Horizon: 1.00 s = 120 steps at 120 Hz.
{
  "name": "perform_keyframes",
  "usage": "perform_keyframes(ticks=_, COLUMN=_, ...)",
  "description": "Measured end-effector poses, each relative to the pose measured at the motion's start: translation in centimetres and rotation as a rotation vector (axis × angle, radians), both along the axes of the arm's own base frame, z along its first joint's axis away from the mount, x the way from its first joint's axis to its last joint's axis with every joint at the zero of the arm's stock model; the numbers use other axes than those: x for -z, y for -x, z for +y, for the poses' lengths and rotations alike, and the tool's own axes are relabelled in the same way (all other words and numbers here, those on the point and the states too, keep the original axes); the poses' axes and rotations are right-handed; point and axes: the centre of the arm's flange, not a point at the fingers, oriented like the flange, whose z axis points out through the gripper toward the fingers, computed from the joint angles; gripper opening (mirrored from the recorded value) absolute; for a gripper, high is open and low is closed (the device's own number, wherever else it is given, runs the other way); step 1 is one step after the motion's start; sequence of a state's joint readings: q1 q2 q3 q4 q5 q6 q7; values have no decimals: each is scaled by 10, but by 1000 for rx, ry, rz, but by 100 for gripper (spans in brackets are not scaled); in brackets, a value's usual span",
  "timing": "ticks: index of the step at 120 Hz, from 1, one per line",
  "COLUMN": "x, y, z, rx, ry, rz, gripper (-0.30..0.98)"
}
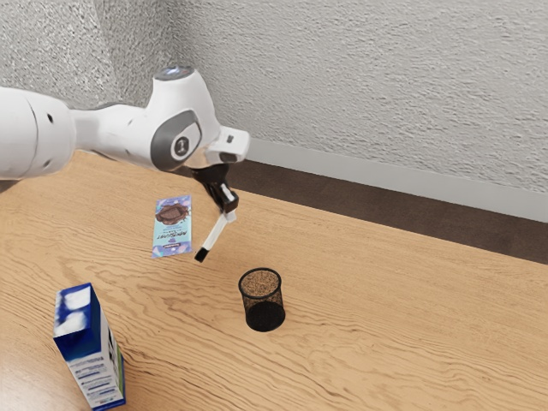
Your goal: Put the marker into the pen holder.
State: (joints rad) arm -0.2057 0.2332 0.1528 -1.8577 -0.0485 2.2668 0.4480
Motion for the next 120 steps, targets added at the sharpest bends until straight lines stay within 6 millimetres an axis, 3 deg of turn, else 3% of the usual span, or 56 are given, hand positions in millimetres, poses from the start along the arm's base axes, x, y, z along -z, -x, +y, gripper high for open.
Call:
perform_keyframes(ticks=16, x=-21, y=18, z=-60, rx=67, ry=21, rz=-51, gripper=-10)
perform_keyframes(ticks=23, x=-19, y=20, z=-82, rx=84, ry=28, rz=-66, gripper=-10)
perform_keyframes(ticks=31, x=-14, y=18, z=-94, rx=82, ry=36, rz=-76, gripper=-9)
perform_keyframes(ticks=46, x=-1, y=10, z=-101, rx=54, ry=47, rz=-88, gripper=-8)
perform_keyframes(ticks=66, x=-3, y=0, z=-107, rx=22, ry=63, rz=-116, gripper=-7)
perform_keyframes(ticks=91, x=-15, y=24, z=-105, rx=-7, ry=77, rz=-116, gripper=-6)
perform_keyframes(ticks=120, x=0, y=34, z=-108, rx=-31, ry=80, rz=-86, gripper=-5)
